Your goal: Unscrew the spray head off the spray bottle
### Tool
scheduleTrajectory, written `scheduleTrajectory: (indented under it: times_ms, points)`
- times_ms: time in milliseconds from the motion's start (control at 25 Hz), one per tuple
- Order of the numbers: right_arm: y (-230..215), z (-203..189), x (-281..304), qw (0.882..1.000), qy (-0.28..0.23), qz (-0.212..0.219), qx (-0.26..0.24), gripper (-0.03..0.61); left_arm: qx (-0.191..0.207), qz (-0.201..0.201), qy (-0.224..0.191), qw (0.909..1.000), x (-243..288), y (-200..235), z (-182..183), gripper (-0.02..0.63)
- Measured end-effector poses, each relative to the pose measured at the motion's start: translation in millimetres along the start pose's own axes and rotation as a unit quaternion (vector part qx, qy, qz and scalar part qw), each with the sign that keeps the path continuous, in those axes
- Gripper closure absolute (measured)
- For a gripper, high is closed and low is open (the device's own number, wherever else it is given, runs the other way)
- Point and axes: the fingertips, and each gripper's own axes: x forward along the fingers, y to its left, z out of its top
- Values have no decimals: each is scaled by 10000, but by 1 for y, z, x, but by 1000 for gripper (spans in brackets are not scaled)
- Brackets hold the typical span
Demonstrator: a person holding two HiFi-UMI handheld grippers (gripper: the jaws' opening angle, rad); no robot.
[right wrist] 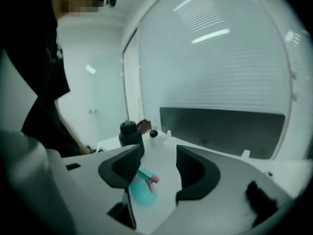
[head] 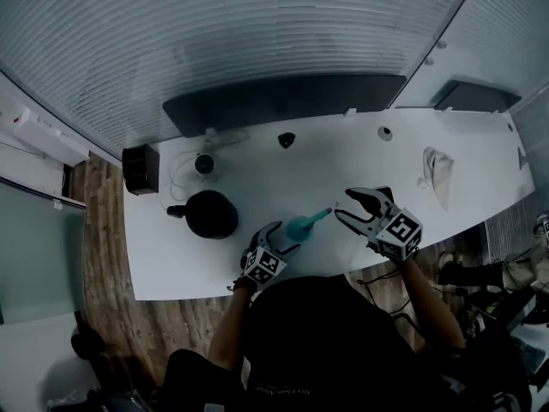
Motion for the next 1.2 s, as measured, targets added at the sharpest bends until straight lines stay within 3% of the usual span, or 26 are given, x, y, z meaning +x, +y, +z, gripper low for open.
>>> scheduleTrajectory:
  times_ms: [80, 200, 320, 360, 440, 480, 520, 640, 800, 1200]
  points:
    - [-17, -5, -24, 9930, -730, -211, 907, 351, -256, 173, -289, 9991, -19, 6, 8, 253]
    - [-15, -15, -45, 9830, -1242, -391, 1296, 389, -411, 342, -790, 9954, -54, 9, 27, 253]
    - [21, -19, -41, 9912, -1122, -210, 676, 430, -309, 546, -1141, 9915, -86, 8, 50, 312]
    - [32, -24, -38, 9942, -985, -187, 386, 448, -249, 624, -1237, 9900, -94, 7, 59, 372]
    - [47, -34, -30, 9966, -791, -213, 38, 577, -117, 691, -1426, 9873, -106, 6, 77, 506]
    - [53, -37, -26, 9970, -752, -205, -8, 577, -70, 660, -1521, 9861, -110, 4, 86, 583]
    - [59, -38, -22, 9971, -735, -176, -27, 577, -19, 573, -1634, 9849, -113, 0, 96, 609]
    - [75, -34, -15, 9970, -753, -51, -193, 578, 106, 209, -1999, 9795, -120, -12, 128, 609]
    - [93, -21, -11, 9951, -774, 100, -600, 578, 84, 33, -2285, 9735, -124, -17, 156, 609]
    - [89, -15, -11, 9947, -805, 74, -641, 578, -126, 1, -2238, 9746, -118, -17, 149, 609]
